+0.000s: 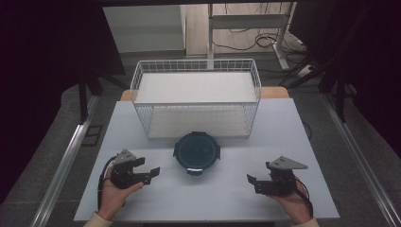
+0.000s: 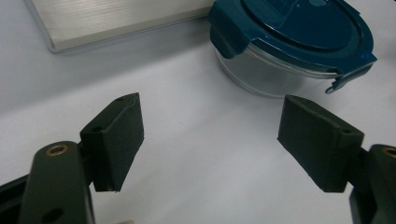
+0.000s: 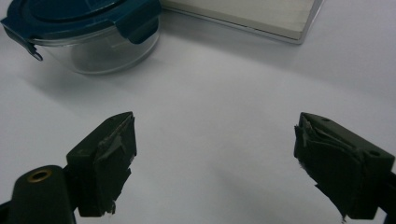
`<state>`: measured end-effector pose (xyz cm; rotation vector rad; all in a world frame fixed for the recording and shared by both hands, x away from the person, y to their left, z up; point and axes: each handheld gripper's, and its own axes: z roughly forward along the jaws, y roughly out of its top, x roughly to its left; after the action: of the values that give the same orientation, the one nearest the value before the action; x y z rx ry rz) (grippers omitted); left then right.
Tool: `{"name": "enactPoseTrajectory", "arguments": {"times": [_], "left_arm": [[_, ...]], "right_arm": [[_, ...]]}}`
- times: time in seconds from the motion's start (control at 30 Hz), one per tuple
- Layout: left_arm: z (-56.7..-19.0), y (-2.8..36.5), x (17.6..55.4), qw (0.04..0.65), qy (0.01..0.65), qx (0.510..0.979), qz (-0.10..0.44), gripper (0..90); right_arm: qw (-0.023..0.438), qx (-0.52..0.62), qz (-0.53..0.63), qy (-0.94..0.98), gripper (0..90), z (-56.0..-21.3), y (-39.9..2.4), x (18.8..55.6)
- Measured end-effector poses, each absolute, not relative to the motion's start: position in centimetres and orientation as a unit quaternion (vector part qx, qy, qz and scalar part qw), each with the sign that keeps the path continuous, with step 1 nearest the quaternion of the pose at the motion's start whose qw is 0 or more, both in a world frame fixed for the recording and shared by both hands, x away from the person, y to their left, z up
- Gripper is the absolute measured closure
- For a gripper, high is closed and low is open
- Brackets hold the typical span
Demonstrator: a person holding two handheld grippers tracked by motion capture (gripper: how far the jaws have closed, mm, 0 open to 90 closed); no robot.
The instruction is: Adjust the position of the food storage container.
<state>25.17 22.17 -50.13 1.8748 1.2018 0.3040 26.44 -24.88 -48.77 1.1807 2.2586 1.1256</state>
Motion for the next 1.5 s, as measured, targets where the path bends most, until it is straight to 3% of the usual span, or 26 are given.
{"name": "enactPoseTrajectory", "arguments": {"times": [1.03, 1.5], "left_arm": [[-49.3, 22.1, 24.7, 0.442, 0.465, 0.758, 0.120, 27.2], [-45.8, 21.4, 25.7, 0.463, 0.443, 0.757, 0.127, 28.3]], "right_arm": [[0.168, 0.415, 0.390, 0.804, 16.2, -48.8, -25.3, 26.5], [0.176, 0.412, 0.398, 0.801, 17.4, -48.5, -25.6, 26.5]]}}
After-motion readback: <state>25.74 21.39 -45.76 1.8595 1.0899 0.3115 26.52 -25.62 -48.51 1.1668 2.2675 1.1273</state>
